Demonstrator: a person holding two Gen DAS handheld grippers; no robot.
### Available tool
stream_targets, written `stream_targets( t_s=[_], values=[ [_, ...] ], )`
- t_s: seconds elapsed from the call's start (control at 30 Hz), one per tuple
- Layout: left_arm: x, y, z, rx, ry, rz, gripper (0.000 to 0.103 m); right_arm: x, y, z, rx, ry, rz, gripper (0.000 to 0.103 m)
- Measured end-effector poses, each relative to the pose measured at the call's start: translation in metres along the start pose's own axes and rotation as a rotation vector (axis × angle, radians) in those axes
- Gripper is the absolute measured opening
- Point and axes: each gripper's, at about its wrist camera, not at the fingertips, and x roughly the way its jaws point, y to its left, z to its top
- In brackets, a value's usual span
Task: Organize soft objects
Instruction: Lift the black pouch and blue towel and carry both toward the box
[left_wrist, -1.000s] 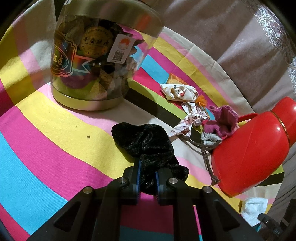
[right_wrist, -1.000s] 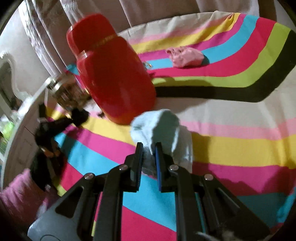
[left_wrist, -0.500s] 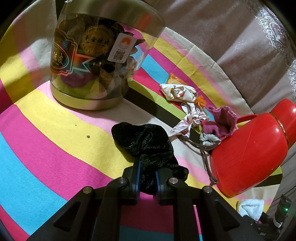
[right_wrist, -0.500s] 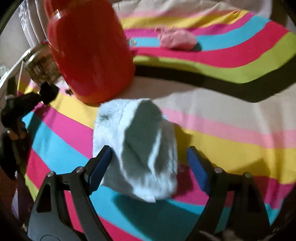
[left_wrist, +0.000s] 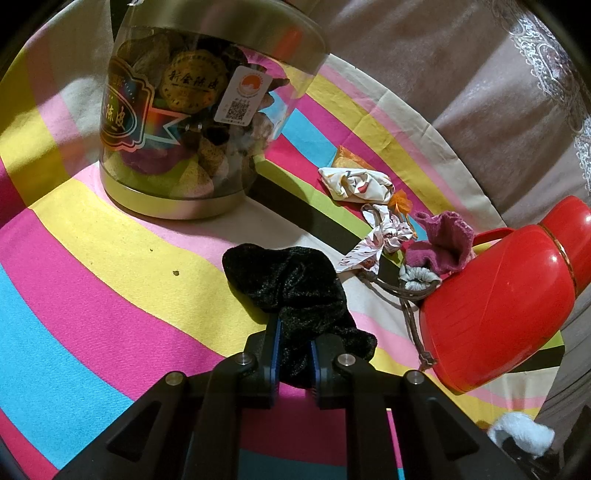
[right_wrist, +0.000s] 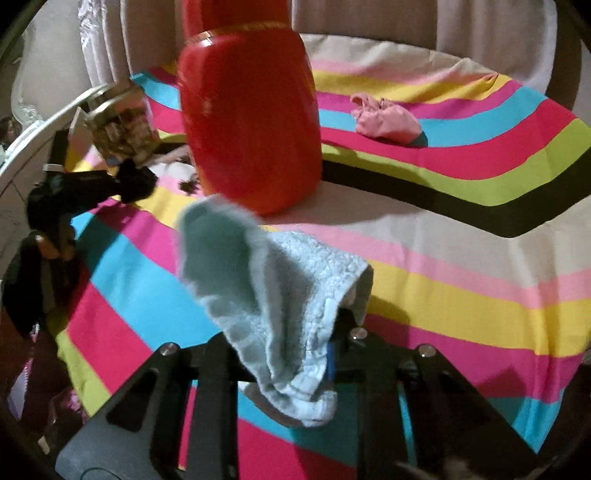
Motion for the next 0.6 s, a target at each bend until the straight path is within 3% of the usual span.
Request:
stream_targets(
  t_s=[0.13, 0.27, 0.4, 0.6],
  values=[
    [0.001, 0.001, 0.001, -0.003, 0.007, -0.003, 0.015, -0.011, 0.004, 0.000, 0.015, -0.021, 0.024, 0.025],
    [-0.005, -0.018, -0.008, 0.055, 0.028, 0.068, 0.014, -0.021, 0.010, -0.008, 0.019, -0.022, 0.029, 0.025],
    [-0.026, -0.047, -0.030, 0.091, 0.014, 0.058, 0.014, -0.028, 0.003, -0.010, 0.039, -0.031, 0.032, 0.025],
    [-0.064, -0.104, -0.074, 0.243, 0.005, 0.004, 0.014, -0.032, -0.007, -0.013, 0.105, -0.039, 0.047, 0.025]
  ],
)
